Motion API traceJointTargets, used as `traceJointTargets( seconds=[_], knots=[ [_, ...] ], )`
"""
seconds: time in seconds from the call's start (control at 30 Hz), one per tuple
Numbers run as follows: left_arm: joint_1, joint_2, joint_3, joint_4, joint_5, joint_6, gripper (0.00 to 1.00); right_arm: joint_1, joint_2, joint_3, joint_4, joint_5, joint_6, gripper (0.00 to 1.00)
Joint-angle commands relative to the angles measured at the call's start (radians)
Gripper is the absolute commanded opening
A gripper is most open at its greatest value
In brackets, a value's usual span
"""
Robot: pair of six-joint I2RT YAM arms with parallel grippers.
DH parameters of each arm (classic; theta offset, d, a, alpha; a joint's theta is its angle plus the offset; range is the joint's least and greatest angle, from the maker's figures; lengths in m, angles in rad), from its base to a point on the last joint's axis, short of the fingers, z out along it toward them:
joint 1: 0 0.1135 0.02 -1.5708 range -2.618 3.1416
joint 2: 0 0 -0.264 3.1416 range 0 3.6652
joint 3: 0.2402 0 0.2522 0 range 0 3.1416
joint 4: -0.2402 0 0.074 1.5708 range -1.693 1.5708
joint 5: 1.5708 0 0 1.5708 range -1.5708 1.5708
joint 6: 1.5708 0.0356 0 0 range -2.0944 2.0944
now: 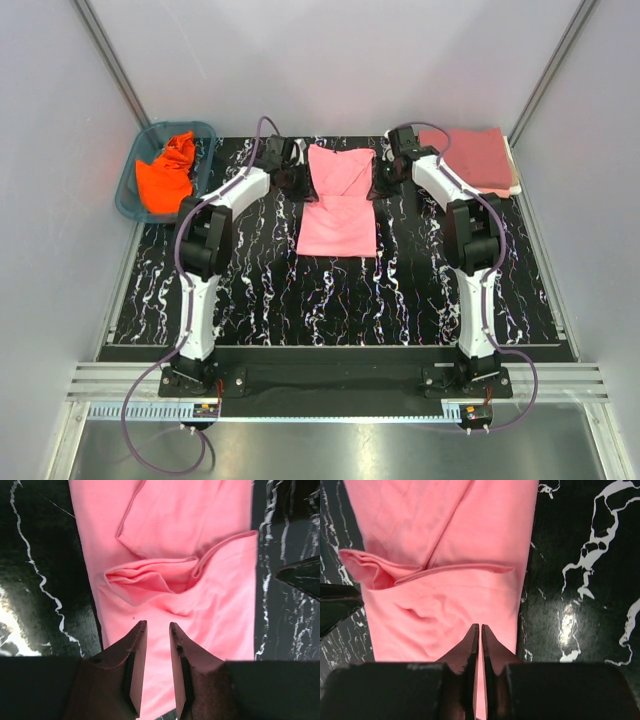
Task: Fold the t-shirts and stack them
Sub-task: Fold the tshirt
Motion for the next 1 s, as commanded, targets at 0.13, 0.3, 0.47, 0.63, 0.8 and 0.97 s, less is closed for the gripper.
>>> traceJointTargets(
  seconds=[0.13, 0.3, 0.47, 0.63, 0.8, 0.97],
  knots=[
    [0.021, 0.142, 0.14, 0.035, -0.024, 0.058, 0.29, -0.015, 0.13, 0.111, 0.032, 0.017, -0.027, 0.11],
    [0.055, 0.233, 0.248, 0.009, -0.038, 0.029, 0.29, -0.036, 0.164, 0.135, 0.029, 0.118, -0.027, 0.1],
    [0.058, 0.277, 0.263, -0.019, -0.007, 0.007, 0.29, -0.046, 0.196, 0.157, 0.029, 0.153, -0.019, 0.06],
    [0.061, 0.237, 0.26, -0.016, 0.046, 0.01, 0.32, -0.047, 0.174, 0.164, 0.029, 0.156, -0.01, 0.04],
    [0.067, 0.114, 0.233, -0.023, 0.132, -0.006, 0.4, -0.046, 0.098, 0.192, 0.011, 0.092, 0.012, 0.21],
    [0.069, -0.074, 0.124, -0.04, 0.074, 0.007, 0.43, -0.047, -0.057, 0.097, -0.009, 0.063, 0.042, 0.26]
  ],
)
